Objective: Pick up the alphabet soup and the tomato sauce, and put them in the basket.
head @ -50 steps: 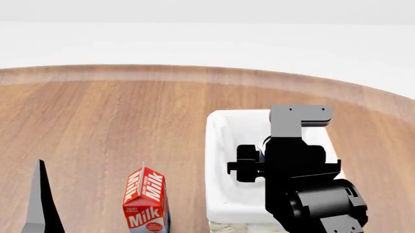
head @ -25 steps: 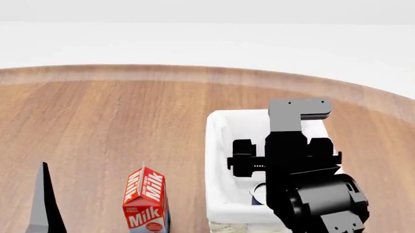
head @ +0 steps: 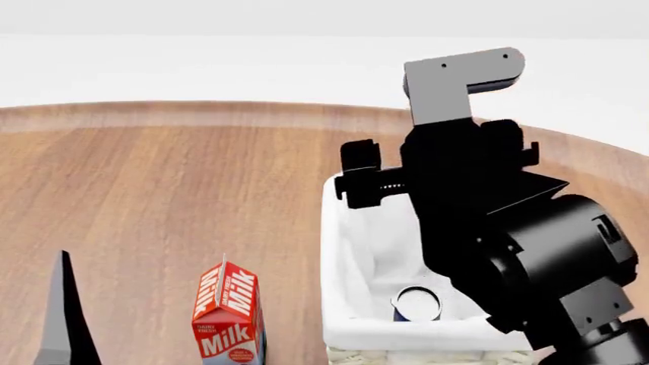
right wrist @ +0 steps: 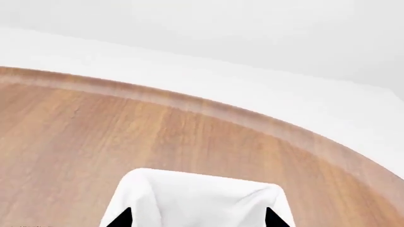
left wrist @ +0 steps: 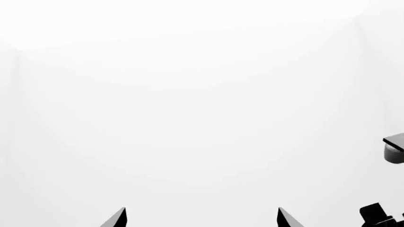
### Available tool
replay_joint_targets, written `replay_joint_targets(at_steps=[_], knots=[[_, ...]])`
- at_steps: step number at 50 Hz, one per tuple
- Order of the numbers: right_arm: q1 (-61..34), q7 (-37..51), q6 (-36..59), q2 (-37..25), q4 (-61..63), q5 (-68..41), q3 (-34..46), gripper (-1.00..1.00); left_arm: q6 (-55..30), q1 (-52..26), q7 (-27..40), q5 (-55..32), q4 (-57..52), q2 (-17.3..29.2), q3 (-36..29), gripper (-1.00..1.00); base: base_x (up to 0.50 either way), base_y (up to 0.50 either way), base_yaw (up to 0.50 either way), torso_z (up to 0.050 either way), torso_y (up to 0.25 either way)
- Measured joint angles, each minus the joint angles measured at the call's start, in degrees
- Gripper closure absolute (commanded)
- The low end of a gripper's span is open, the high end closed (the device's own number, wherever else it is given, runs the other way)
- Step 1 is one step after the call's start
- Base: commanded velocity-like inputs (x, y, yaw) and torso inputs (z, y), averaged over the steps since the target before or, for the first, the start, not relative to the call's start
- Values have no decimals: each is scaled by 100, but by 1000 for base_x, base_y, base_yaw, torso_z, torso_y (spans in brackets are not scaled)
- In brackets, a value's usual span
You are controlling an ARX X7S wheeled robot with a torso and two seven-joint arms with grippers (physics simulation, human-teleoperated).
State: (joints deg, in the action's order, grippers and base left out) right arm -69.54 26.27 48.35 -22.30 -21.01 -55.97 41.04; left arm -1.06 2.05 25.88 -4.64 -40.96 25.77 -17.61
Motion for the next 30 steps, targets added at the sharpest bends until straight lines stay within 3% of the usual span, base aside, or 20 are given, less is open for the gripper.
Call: replay_joint_targets(at_steps=[30], knots=[[447, 805, 1390, -1116, 3782, -1568, -23, -100, -18, 14, 57, 2, -38, 45, 1, -100, 0, 0, 0, 0, 0]])
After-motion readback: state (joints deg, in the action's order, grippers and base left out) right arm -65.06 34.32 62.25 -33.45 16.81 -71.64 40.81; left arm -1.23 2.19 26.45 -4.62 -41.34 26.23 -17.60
